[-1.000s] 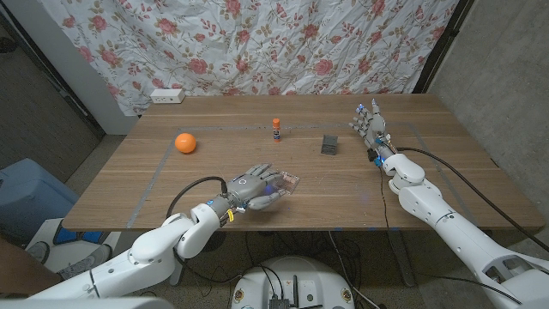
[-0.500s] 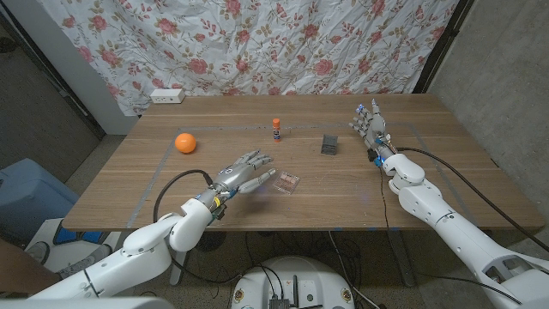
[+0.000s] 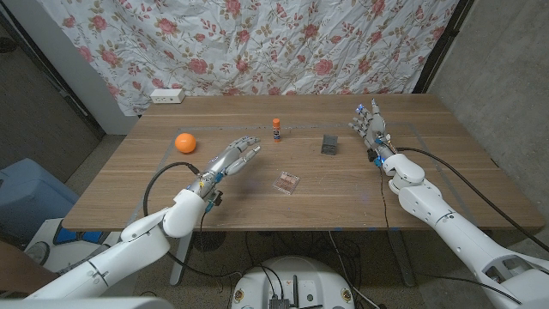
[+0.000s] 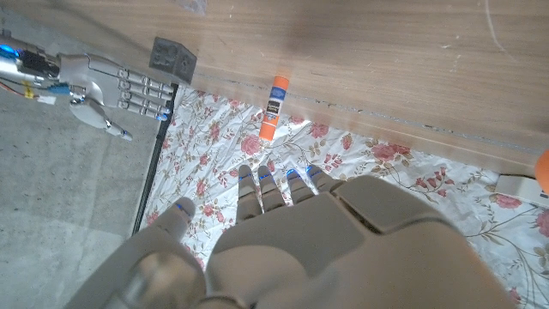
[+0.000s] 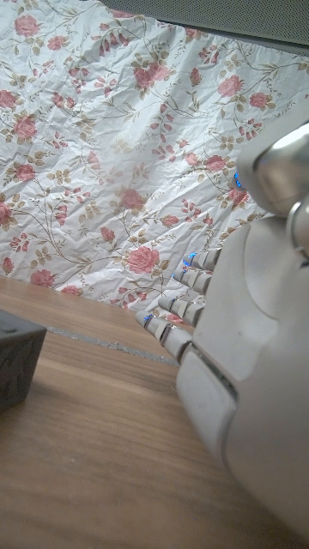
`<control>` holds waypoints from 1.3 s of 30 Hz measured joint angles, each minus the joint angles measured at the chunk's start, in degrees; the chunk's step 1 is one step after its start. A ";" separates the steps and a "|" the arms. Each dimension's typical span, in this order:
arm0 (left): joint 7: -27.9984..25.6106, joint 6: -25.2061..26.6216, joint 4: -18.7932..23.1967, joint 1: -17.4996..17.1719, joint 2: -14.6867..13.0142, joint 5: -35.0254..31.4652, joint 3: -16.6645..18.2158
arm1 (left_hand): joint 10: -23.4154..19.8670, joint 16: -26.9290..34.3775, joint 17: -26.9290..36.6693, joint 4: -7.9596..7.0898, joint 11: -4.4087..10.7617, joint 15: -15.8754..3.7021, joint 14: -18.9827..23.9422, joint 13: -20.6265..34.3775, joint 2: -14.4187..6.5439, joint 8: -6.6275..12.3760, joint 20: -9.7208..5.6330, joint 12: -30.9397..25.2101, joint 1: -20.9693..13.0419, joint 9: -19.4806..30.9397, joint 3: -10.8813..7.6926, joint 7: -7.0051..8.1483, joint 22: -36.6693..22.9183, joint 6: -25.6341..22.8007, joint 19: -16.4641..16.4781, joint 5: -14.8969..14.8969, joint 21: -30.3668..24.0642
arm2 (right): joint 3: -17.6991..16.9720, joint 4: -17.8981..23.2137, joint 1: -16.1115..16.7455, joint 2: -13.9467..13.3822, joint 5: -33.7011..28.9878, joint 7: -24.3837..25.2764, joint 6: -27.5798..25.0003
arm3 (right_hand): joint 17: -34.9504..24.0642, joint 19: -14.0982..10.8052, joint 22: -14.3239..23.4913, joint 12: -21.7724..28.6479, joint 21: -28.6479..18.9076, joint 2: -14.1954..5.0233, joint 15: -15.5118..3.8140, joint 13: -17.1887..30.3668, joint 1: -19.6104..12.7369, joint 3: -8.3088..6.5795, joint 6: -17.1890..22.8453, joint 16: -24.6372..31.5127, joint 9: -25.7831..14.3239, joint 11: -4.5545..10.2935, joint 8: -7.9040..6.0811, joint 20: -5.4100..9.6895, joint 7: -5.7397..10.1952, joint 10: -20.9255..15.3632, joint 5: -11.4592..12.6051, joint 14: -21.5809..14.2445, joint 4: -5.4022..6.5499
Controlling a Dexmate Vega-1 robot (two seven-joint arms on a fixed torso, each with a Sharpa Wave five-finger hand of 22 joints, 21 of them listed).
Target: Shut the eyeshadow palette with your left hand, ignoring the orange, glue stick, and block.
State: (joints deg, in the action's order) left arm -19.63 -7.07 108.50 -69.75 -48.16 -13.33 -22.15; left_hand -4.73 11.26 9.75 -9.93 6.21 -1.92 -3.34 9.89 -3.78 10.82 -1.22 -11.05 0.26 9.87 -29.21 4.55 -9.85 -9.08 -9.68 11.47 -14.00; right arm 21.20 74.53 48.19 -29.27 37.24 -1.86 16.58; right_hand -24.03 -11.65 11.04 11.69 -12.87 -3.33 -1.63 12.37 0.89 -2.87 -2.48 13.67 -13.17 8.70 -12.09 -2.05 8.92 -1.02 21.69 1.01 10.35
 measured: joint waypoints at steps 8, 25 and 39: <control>0.92 -4.63 -5.37 3.17 2.96 6.28 0.34 | -0.28 0.00 -0.16 0.42 -0.28 -0.03 1.21 0.00 0.13 0.00 0.05 0.00 -0.16 0.00 -0.89 -0.16 -0.01 -0.66 2.38 0.48 -0.23 | 0.02 -0.03 -0.02 -0.01 0.01 -0.10 0.01 | 0.00 0.00 0.00 0.00 0.00 0.00 0.00 0.00 0.00 0.00 0.00 0.00 0.00 0.00 0.00 0.00 0.00 0.00 0.00 0.00 0.00; 4.80 -7.77 -15.50 10.04 10.05 19.07 -0.92 | -1.10 -0.39 -0.15 1.26 -0.48 0.18 2.84 0.00 -0.45 -0.24 0.20 0.00 -1.05 0.01 -2.68 -0.88 0.27 -1.37 4.90 0.48 -0.23 | 0.02 -0.03 -0.05 -0.03 0.04 -0.03 0.01 | 0.00 0.00 0.00 0.00 0.00 0.00 0.00 0.00 0.00 0.00 0.00 0.00 0.00 0.00 0.00 0.00 0.00 0.00 0.00 0.00 0.00; 6.59 -8.45 -21.65 14.64 15.25 25.96 -2.88 | -1.40 -0.39 -0.14 1.65 -0.79 0.11 3.39 0.00 -0.53 -0.24 0.20 0.00 -1.43 0.01 -3.54 -1.41 0.26 -1.90 5.52 0.48 -0.22 | -0.01 -0.02 -0.04 0.00 0.04 0.10 0.01 | 0.00 0.00 0.00 0.00 0.00 0.00 0.00 0.00 0.00 0.00 0.00 0.00 0.00 0.00 0.00 0.00 0.00 0.00 0.00 0.00 0.00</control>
State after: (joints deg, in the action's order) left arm -13.03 -15.52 86.85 -55.11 -32.91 12.63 -25.03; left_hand -6.13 10.87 9.61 -8.28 5.42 -1.81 0.05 9.89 -4.31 10.59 -1.03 -11.04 -1.17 9.88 -32.75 3.15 -9.59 -10.98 -4.16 11.96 -14.22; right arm 21.19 74.51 48.15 -29.27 37.27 -1.75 16.59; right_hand -24.03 -11.65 11.04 11.69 -12.87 -3.33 -1.63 12.37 0.89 -2.87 -2.48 13.67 -13.17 8.70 -12.09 -2.05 8.92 -1.02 21.69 1.01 10.35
